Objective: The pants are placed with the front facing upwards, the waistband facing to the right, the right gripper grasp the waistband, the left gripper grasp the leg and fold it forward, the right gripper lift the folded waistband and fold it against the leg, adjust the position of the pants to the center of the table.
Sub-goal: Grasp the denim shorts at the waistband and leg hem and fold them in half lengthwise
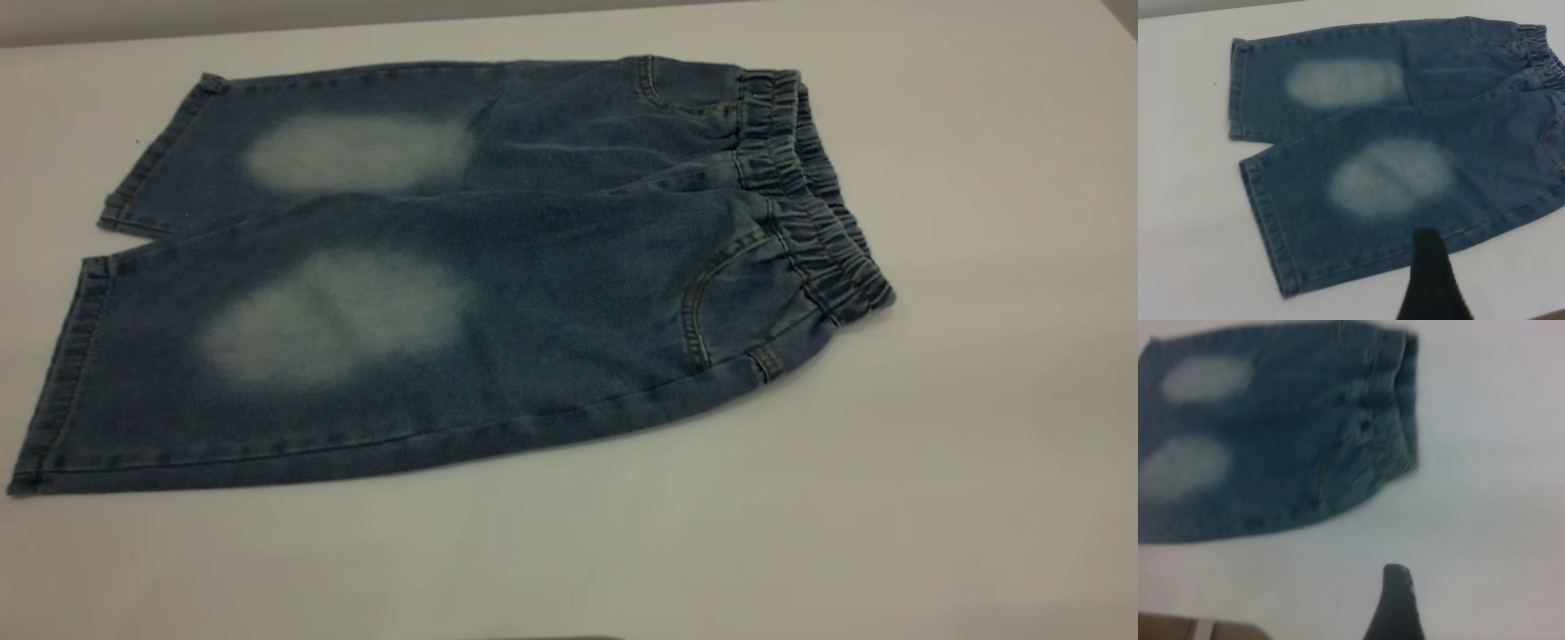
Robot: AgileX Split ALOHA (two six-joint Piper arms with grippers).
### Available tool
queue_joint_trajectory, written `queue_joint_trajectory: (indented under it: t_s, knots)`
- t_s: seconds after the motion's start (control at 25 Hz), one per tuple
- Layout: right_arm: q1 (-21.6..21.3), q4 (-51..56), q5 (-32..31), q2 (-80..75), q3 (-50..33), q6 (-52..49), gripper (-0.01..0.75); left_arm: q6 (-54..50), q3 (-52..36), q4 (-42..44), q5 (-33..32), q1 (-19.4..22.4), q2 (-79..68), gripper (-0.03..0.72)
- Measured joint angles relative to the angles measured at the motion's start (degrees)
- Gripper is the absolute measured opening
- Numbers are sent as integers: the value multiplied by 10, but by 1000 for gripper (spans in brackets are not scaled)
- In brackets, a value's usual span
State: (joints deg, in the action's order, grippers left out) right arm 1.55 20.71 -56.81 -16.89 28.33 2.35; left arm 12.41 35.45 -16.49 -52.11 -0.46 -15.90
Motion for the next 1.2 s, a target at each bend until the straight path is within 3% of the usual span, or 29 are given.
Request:
queue_joint_trajectory:
  t_s: [0.32,0.68,1.0,1.2]
  knots:
    - [0,147,138,-274,0,120,484,118,0,-64,61,0,-210,426]
    - [0,385,247,-567,1,372,463,190,0,-127,83,0,-411,426]
    - [0,694,264,-767,10,693,472,288,0,-221,124,0,-489,426]
    - [0,751,223,-869,44,740,509,292,0,-221,145,0,-517,426]
